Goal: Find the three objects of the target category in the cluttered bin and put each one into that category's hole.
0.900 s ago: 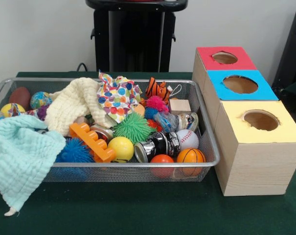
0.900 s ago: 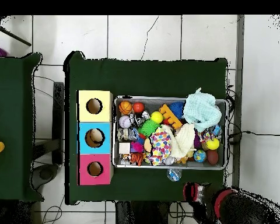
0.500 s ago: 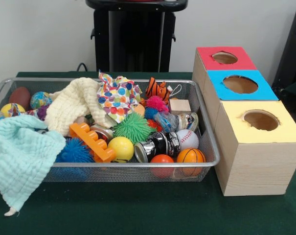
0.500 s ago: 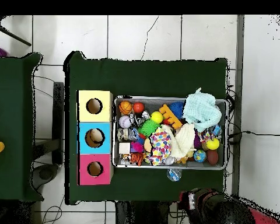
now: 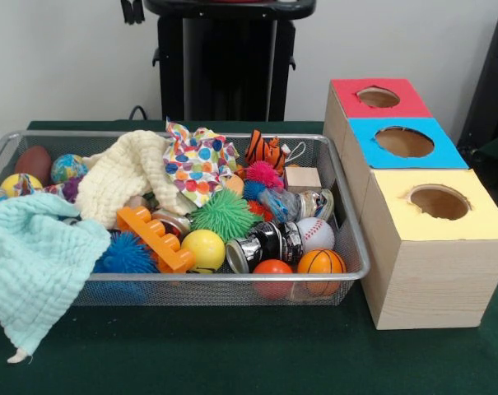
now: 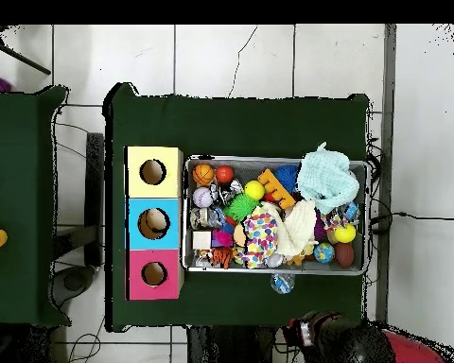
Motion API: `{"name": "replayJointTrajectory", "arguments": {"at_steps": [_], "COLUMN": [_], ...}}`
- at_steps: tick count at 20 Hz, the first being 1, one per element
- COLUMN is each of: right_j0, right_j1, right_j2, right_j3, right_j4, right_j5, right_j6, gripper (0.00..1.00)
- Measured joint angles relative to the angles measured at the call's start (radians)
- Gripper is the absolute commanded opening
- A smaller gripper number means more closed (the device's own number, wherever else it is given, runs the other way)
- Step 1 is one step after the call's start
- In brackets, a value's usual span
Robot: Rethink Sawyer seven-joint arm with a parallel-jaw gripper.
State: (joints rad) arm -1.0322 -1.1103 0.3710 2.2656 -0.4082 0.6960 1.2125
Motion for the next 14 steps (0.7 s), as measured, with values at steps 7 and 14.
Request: {"name": "replayJointTrajectory", "arguments": {"at_steps": [7,14], "right_j0": [0.059,0.091], "right_j1": [0.182,0.317], "right_j2": [-0.12,-0.204], "right_j3": [-0.038,-0.063], "right_j4": [-0.047,-0.046], "right_j5": [-0.136,-0.245], "right_j6": [0.011,0.011], "gripper": [0.0,0.0]}}
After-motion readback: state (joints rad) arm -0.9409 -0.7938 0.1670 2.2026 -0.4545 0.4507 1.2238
